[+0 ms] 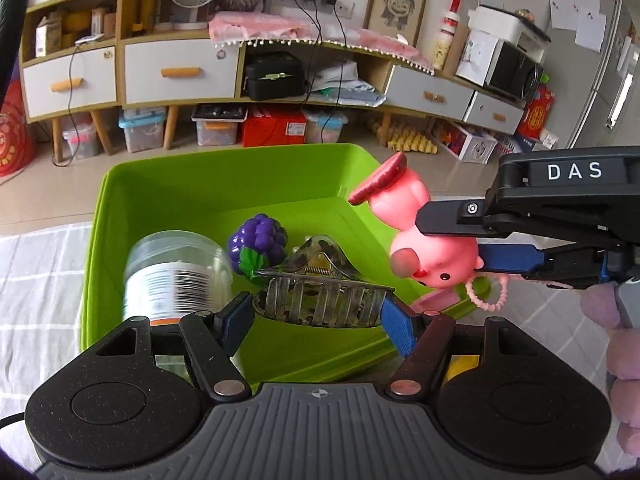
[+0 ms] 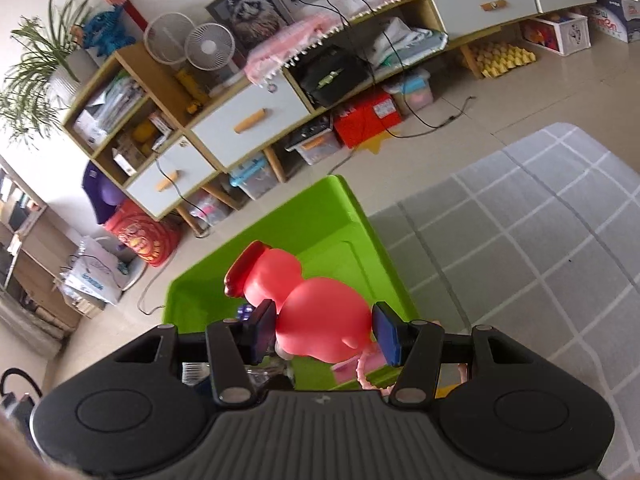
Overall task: Organize rigid objects
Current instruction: 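Carry the hair clip into the green bin and open left tool while right tool drops the pig there, then move left tool to the orange ring-shaped lid while right tool approaches the yellow pot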
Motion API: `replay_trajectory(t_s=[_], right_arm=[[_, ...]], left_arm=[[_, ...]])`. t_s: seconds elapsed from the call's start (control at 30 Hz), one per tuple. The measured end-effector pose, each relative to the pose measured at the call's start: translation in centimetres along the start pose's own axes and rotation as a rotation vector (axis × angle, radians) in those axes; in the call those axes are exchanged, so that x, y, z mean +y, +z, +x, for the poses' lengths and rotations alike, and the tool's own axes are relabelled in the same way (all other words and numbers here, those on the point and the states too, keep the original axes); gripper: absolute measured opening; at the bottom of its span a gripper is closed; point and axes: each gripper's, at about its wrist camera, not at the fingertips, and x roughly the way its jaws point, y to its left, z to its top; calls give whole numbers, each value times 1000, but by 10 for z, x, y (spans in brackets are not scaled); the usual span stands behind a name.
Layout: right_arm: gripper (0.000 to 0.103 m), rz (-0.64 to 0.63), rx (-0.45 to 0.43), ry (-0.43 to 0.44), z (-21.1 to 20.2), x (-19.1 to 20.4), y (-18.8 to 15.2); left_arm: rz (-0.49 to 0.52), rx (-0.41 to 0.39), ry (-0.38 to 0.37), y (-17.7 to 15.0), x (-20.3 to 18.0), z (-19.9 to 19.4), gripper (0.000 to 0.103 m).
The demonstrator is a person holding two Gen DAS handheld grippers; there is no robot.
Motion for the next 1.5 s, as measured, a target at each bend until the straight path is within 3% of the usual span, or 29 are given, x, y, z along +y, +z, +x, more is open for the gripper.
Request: replay_trajectory(t_s=[0.17,0.23,0.27,0.33,0.37,0.7,1.5], right_arm=[[51,-6,5,2,0,-4,-1],[52,4,-1,15,-2,-5,-1],[54,20,-12,35,-5,-8,-1],[73,47,-19,65,-8,-11,0],[74,52,-29,67,-11,-11,1],[74,-44,-47,37,-34,8,-5],[74,-156,-38,-37,-96,17,-47]], left_arm=[[-1,-12,14,1,3,2,74],[-5,-16,-4,0,4,1,85],[-8,-24,-14,0,2,-1,91],[-9,-48,-13,-3,0,-7,99],[-4,-59,-12,-4,-1,-9,101],[-9,-54,-12,-7,-7,-31,101],[-46,-42,79,-41,-4,-101,101]])
